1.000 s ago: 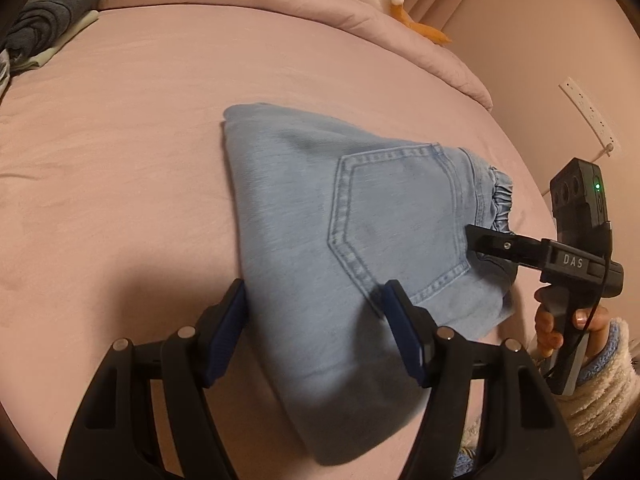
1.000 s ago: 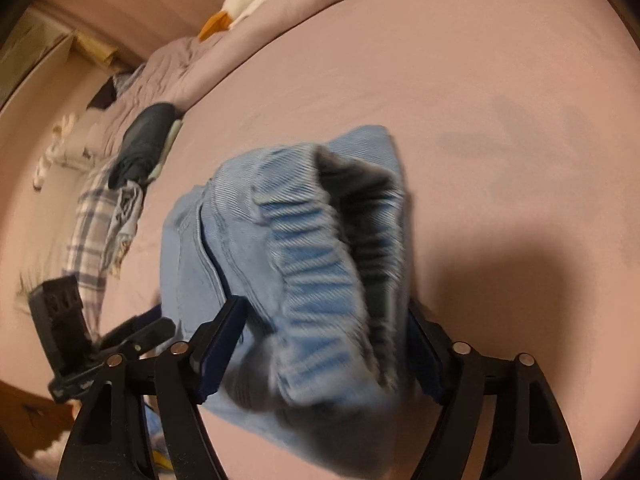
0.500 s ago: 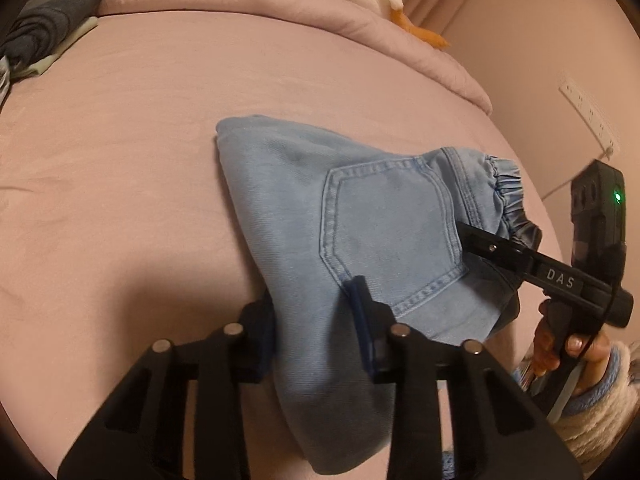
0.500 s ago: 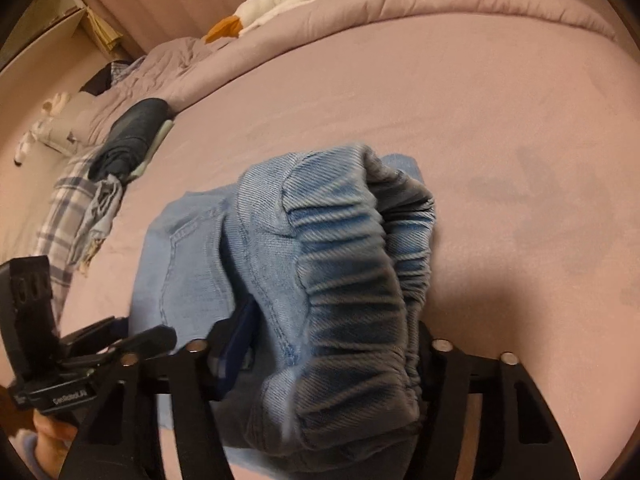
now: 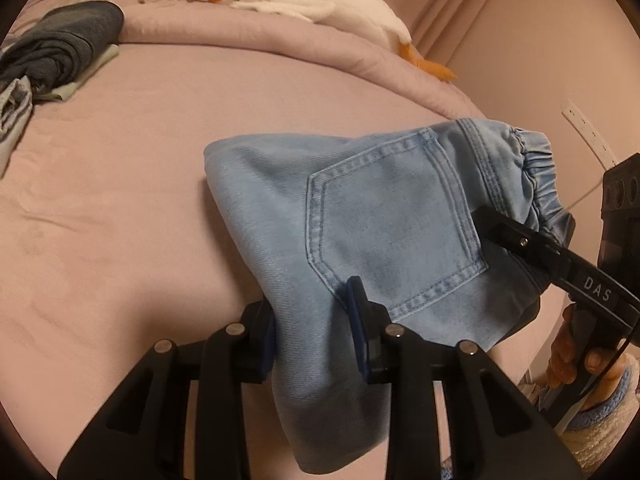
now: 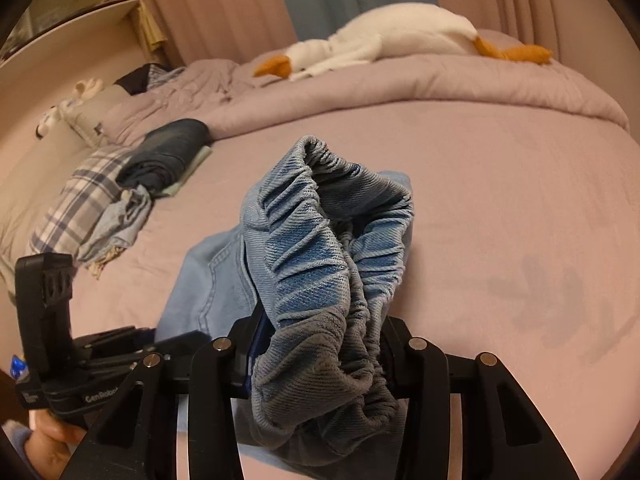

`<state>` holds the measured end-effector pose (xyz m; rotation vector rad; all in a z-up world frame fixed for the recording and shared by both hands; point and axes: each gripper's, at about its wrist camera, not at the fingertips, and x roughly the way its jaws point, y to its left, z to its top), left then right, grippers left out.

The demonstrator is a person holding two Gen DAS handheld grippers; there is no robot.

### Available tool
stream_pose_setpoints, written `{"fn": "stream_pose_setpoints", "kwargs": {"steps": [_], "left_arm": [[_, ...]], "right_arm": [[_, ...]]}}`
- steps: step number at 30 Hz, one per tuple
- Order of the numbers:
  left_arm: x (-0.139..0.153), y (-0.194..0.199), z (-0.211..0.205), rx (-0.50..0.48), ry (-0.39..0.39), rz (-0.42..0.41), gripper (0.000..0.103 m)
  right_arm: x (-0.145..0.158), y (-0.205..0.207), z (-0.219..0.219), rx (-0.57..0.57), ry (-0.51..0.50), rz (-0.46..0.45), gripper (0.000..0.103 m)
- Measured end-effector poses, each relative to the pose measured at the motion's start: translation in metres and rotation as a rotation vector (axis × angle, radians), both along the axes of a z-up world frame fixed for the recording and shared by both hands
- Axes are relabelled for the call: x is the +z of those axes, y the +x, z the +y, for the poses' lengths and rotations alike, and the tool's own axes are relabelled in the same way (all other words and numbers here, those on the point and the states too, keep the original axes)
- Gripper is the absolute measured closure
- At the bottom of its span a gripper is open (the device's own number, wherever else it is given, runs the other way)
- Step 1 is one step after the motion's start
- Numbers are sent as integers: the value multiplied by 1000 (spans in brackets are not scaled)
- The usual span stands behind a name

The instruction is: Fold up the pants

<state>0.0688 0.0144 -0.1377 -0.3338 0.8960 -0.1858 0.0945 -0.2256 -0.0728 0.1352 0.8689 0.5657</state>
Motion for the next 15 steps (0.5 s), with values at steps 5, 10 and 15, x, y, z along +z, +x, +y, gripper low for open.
{"fn": "stream_pose_setpoints", "kwargs": {"steps": [5, 10, 15], "left_arm": [[9, 16, 14, 32, 17, -21, 74], [16, 30, 28, 60, 30, -32, 74], [18, 39, 40, 78, 50, -33, 74]], "right_arm": [[7, 11, 19, 20, 7, -36, 57], [11, 23, 39, 30, 20, -55, 57], [10, 35, 54, 43, 32, -61, 57]]}}
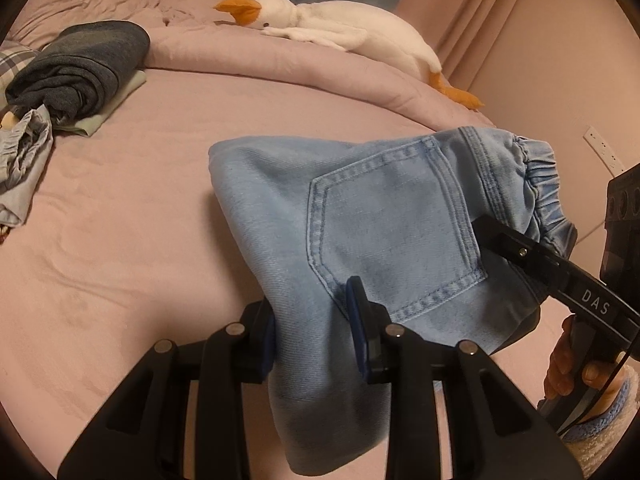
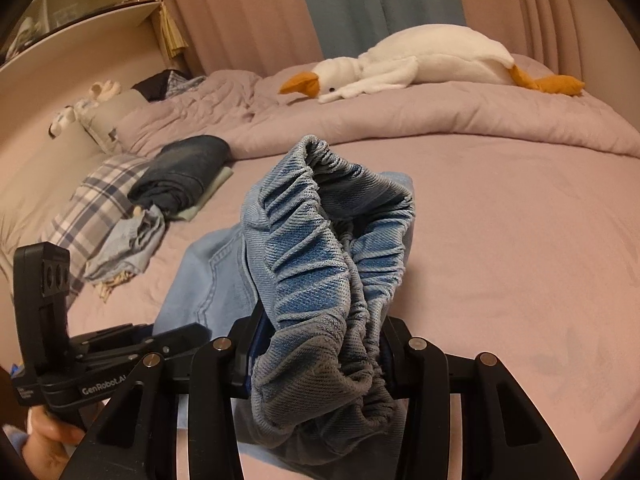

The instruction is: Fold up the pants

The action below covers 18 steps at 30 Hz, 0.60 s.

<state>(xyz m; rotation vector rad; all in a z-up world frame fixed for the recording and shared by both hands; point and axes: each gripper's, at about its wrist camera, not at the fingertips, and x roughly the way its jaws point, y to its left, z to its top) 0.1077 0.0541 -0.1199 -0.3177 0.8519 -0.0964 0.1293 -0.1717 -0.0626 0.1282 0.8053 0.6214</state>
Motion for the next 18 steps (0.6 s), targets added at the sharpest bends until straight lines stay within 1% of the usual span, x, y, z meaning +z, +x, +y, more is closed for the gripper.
{"fn": "stream_pose_setpoints", "kwargs": {"steps": [9, 18], "left_arm": [[0, 23, 19, 25, 13, -2, 74], [-4, 45, 31, 39, 15, 9, 74]], "right_arm": [[-2, 23, 22, 19, 11, -8, 57], [-6, 42, 36, 13, 18, -5, 57]]}}
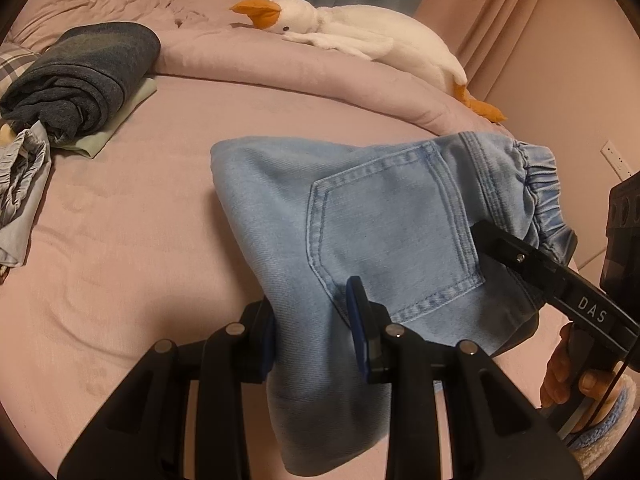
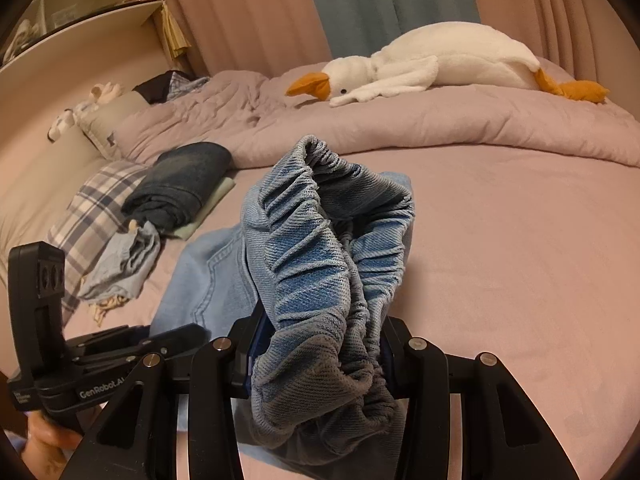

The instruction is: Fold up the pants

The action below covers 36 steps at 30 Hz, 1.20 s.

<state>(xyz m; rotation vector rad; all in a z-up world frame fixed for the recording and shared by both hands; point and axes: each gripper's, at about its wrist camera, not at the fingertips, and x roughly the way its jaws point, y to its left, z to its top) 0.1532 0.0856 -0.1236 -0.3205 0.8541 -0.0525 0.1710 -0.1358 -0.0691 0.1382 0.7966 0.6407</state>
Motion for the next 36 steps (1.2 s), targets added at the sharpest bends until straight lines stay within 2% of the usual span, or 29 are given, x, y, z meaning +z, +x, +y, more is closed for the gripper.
{"fn": "stream_pose_setpoints", "kwargs": {"steps": [12, 22, 25, 27, 28, 31, 36], "left_arm": [[-21, 22, 8, 10, 17, 52, 74], [-29, 25, 10, 5, 42, 64, 71], [-32, 25, 10, 5, 55, 70, 65], [-35, 24, 10, 14, 80, 85, 50], [-36, 23, 10, 24, 106, 96, 38], [-37, 14, 11, 19, 118, 102, 35], [-45, -5, 5, -1, 152, 118, 31]], "right_arm": [[-27, 27, 7, -16, 20, 92, 57], [-50, 39, 4, -27, 27, 179, 55], [-55, 41, 2, -29, 20, 199, 53], [-59, 44, 2, -30, 7, 218, 51], [-62, 45, 1, -31, 0, 231, 49], [-67, 45, -6, -30, -3, 275, 41], [-65, 29, -25, -34, -41, 289, 36]]}}
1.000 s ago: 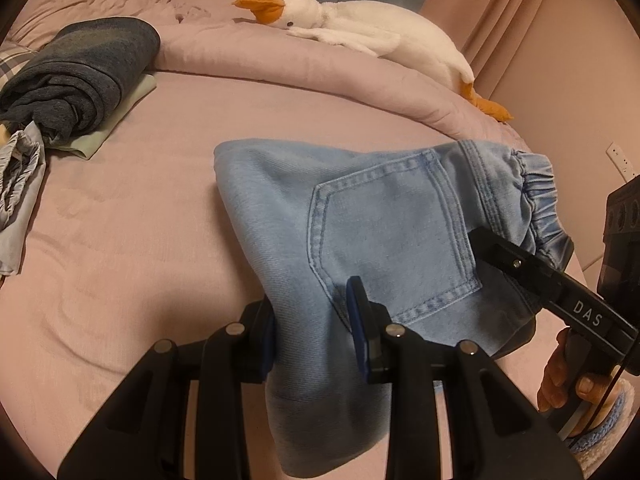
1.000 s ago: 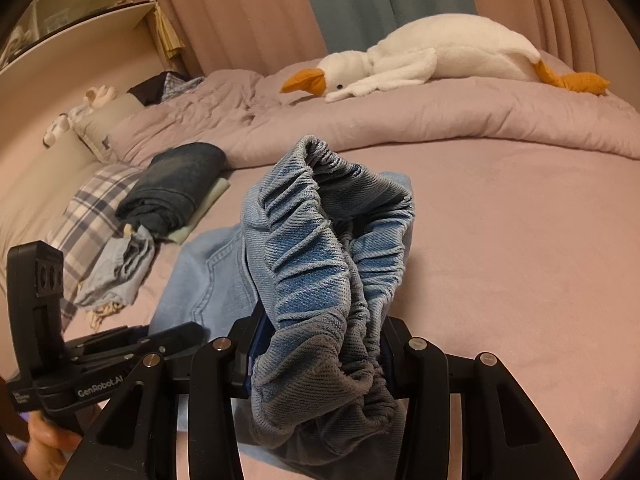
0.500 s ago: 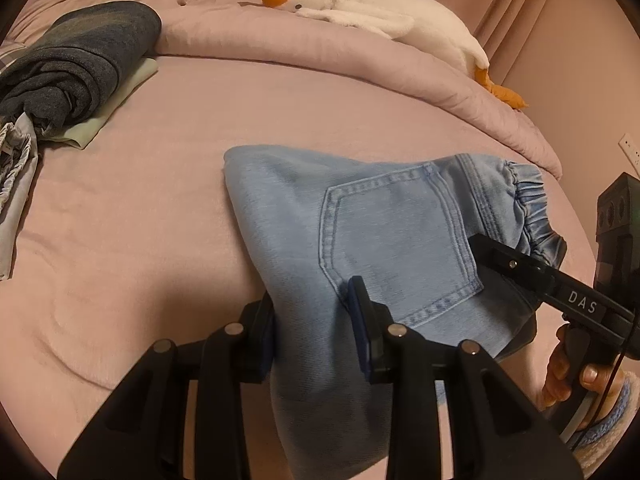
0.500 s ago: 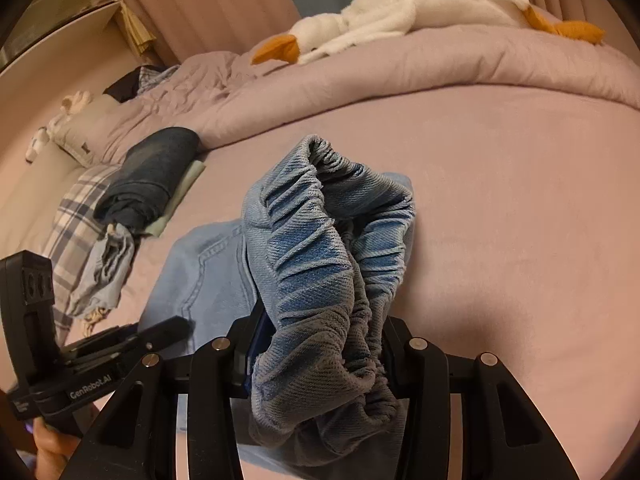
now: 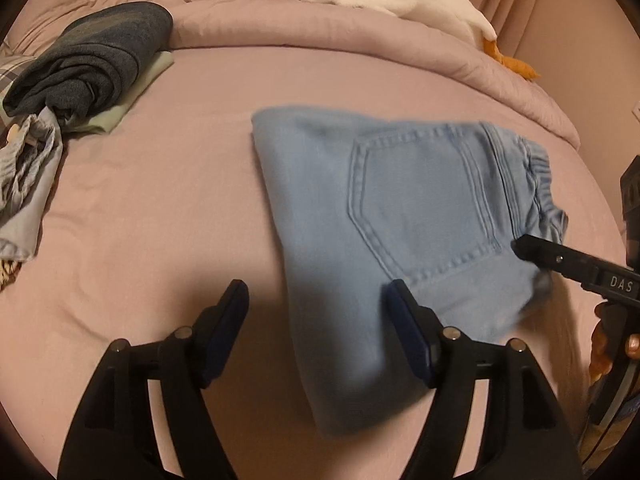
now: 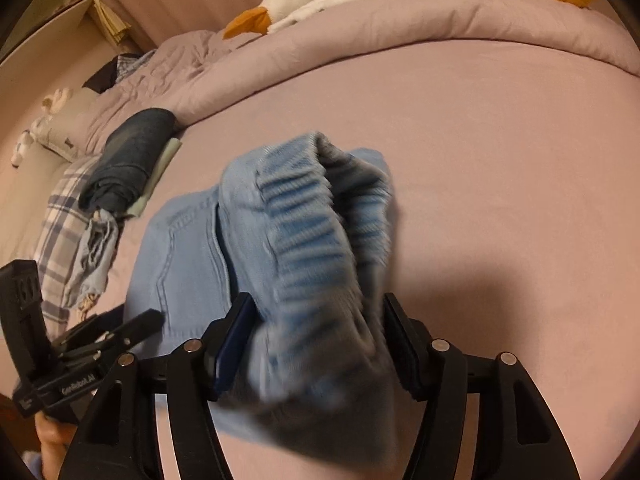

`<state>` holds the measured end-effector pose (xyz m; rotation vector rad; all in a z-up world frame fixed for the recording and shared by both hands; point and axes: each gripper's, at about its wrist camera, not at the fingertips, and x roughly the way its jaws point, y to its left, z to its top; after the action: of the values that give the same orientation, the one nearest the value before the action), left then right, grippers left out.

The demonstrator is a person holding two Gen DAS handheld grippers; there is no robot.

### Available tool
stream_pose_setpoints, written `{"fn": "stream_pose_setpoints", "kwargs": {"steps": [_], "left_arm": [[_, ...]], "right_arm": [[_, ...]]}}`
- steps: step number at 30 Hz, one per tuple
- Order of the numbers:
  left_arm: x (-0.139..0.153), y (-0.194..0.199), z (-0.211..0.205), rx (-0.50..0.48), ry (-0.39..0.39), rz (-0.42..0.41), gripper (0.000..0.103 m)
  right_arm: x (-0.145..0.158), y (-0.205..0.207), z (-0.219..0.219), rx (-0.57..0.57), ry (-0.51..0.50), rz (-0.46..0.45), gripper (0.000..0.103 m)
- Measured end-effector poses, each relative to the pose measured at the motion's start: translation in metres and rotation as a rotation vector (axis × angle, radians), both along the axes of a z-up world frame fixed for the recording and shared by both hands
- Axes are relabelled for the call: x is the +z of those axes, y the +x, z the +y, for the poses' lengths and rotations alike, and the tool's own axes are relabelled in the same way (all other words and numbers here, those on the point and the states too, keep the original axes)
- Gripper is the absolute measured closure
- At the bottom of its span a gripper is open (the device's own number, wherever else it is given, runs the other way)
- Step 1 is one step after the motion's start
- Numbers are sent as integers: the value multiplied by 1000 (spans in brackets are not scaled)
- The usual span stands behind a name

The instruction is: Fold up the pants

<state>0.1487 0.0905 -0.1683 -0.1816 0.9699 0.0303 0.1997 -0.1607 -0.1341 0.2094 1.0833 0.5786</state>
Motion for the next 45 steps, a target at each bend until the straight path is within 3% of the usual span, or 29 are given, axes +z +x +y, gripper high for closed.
{"fn": "stream_pose_setpoints", "kwargs": {"steps": [5, 10, 14, 15, 17, 18, 26, 30, 36, 45], "left_arm": [[-4, -4, -5, 17, 19, -5, 32], [22, -21, -11, 23, 30, -32, 29], [56, -43, -15, 42, 2, -73, 0], [64, -48, -17, 49, -5, -81, 1], [83, -60, -20, 70, 12, -98, 1], [88, -61, -22, 76, 22, -103, 1], [135, -110, -45, 66, 18, -151, 1], [142, -127, -56, 63, 48, -178, 1], [136, -138, -63, 77, 108, -148, 1], [143, -144, -69, 67, 107, -168, 1]], "right_arm": [[-9, -13, 3, 11, -79, -9, 33], [4, -15, 7, -7, -128, -39, 32], [37, -37, 2, 30, -140, -126, 32], [42, -42, 0, 42, -139, -138, 30], [56, -53, -4, 60, -150, -165, 5], [64, -59, -7, 68, -149, -189, 2], [116, -93, -34, 102, -103, -272, 1], [134, -109, -38, 116, -60, -309, 1], [116, -118, -28, 142, -88, -272, 1], [131, -134, -33, 150, -67, -312, 1]]}}
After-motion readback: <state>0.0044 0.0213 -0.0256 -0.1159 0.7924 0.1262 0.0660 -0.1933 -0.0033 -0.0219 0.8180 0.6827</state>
